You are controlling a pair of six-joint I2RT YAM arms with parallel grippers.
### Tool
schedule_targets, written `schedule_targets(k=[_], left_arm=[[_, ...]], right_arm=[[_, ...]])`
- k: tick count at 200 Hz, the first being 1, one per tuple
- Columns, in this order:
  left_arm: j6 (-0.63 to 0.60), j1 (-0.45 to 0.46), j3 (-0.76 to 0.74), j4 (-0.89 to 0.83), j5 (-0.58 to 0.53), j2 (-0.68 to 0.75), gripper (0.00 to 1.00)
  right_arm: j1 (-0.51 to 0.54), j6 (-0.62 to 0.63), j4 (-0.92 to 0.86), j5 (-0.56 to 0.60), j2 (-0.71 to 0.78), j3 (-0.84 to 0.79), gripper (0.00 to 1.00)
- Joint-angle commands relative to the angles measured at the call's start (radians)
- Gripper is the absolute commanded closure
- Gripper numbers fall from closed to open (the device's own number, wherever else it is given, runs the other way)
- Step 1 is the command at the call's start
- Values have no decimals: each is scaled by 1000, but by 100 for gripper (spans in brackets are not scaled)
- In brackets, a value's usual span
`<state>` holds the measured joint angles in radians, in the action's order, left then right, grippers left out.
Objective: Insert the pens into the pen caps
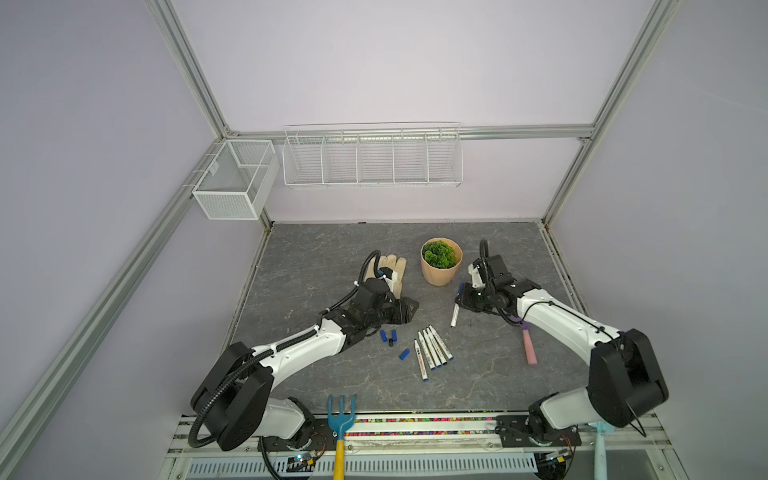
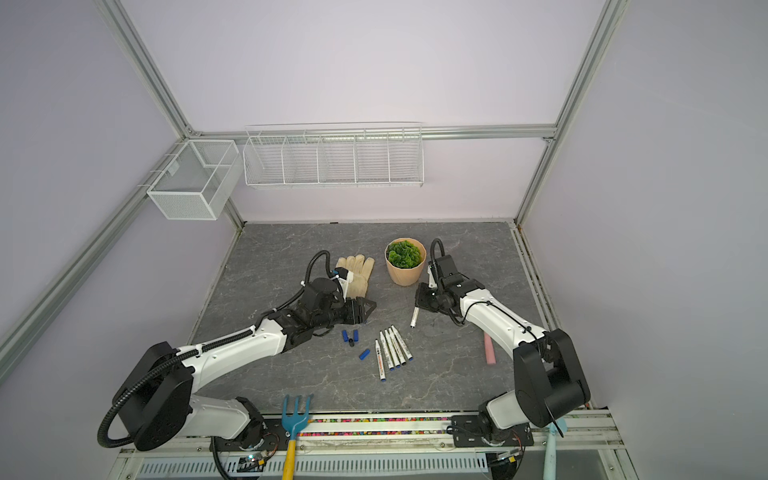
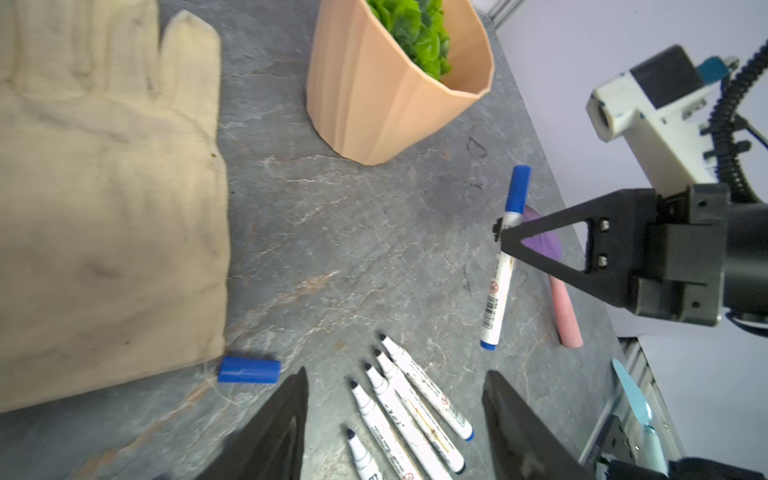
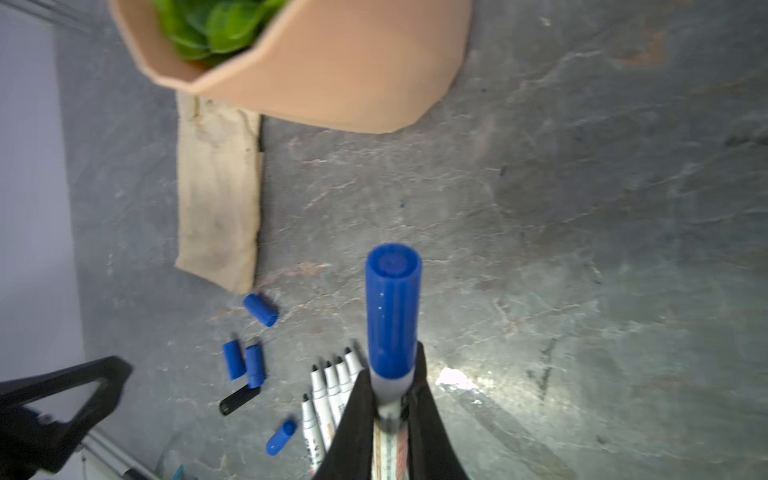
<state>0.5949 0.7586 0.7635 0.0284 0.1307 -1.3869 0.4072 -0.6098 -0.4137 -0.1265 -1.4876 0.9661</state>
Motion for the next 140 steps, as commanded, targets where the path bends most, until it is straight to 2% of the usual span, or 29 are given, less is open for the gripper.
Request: schedule_targets(k=[1, 57, 72, 85, 103, 114, 140], left_arm=[[28, 2, -8, -42, -115, 14, 34], [41, 2, -5, -97, -155, 14, 34], [45, 2, -9, -94, -150, 14, 34], [49, 2, -7, -94, -148, 9, 34], [55, 2, -3, -91, -146, -5, 34], [57, 2, 0, -84, -143, -12, 34], [59, 2, 13, -74, -141, -30, 34]], right_arm=[[-11, 29, -28, 70, -79, 17, 88], [-39, 62, -8, 105, -322, 154, 87], [-42, 64, 10, 95, -345, 177, 80], [-42, 71, 25, 76, -340, 185, 67], [-42, 70, 32, 68, -308, 174, 55], [-42, 74, 36, 69, -271, 152, 52], [-32, 86, 26, 89, -161, 87, 51]])
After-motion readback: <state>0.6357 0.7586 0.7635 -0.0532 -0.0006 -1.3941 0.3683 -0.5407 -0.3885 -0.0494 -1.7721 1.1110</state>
